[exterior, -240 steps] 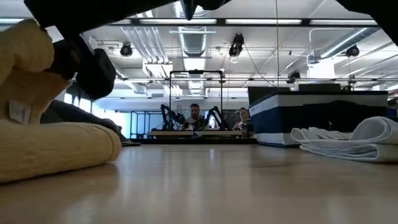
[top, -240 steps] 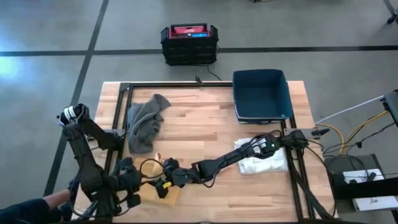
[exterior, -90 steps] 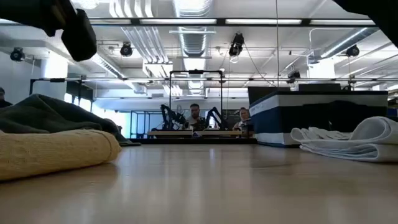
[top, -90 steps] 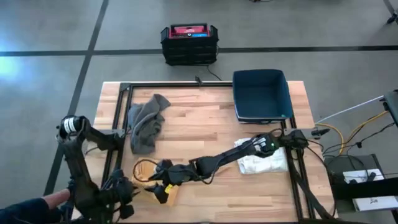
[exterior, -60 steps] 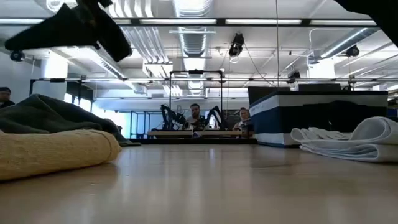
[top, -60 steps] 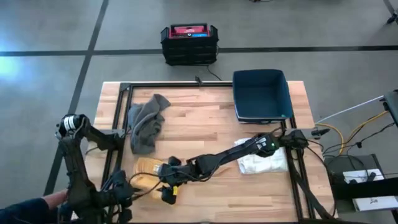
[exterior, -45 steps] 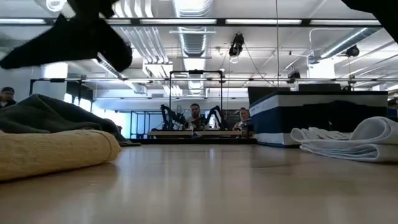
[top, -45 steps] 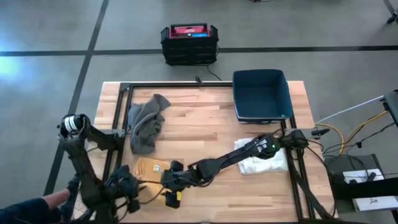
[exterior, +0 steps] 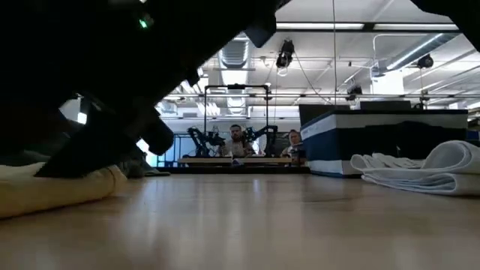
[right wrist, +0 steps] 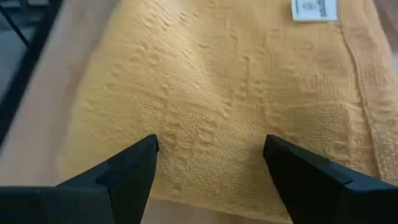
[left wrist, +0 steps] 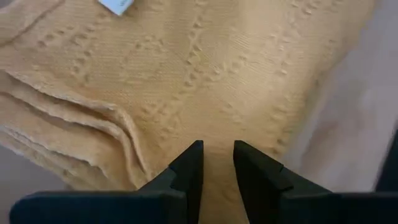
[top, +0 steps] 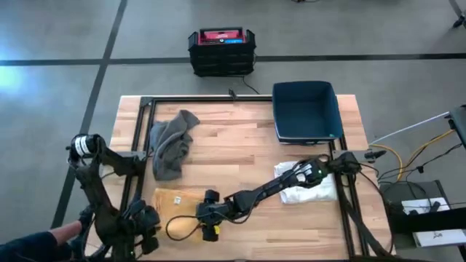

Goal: Fold towel
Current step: Fold the yellow towel

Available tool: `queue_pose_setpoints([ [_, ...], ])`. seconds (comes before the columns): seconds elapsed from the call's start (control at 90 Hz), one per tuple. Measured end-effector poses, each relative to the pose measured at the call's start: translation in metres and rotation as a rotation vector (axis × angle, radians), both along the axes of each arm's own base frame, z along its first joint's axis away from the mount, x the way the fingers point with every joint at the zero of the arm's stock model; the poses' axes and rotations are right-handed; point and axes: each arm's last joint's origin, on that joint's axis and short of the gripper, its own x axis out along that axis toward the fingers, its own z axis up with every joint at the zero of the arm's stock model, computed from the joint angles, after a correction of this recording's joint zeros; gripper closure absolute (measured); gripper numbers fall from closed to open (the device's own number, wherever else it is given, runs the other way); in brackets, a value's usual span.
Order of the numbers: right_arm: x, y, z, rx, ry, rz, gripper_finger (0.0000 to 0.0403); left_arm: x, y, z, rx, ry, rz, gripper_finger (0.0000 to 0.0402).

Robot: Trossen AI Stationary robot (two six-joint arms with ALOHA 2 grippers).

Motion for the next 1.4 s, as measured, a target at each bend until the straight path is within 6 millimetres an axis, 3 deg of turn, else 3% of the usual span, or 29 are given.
queue_pose_setpoints([
  [0.211, -0.016, -0.004, 0.0, -0.138, 0.196, 0.082, 0.0144, 0.002, -0.006, -0.008, -0.037, -0.023, 0.046, 0.0326],
  [0.4, -0.04, -0.008, 0.01, -0.262, 0.412, 0.174, 0.0169, 0.016, -0.01, -0.005, -0.065, -0.175, 0.085, 0.0326],
  [0.589, -0.065, -0.008, 0.042, -0.312, 0.557, 0.208, 0.0187, 0.05, -0.011, 0.023, 0.001, -0.27, 0.033, 0.0326],
  [0.767, -0.068, 0.008, 0.08, -0.251, 0.403, 0.194, 0.0195, 0.09, 0.001, 0.039, 0.166, -0.357, -0.035, 0.0326],
  [0.9, -0.063, 0.024, 0.066, -0.215, 0.266, 0.222, 0.0192, 0.119, 0.019, 0.029, 0.271, -0.316, -0.088, 0.0326],
  [1.033, -0.061, 0.03, 0.041, -0.171, 0.138, 0.223, 0.0185, 0.131, 0.035, 0.01, 0.301, -0.237, -0.093, 0.0326],
  [1.178, -0.074, 0.021, 0.01, -0.146, 0.213, 0.15, 0.0184, 0.124, 0.045, -0.012, 0.278, -0.147, -0.06, 0.0326],
  [1.4, -0.087, 0.025, 0.016, -0.145, 0.258, 0.131, 0.0196, 0.097, 0.047, -0.035, 0.164, -0.101, 0.053, 0.0326],
])
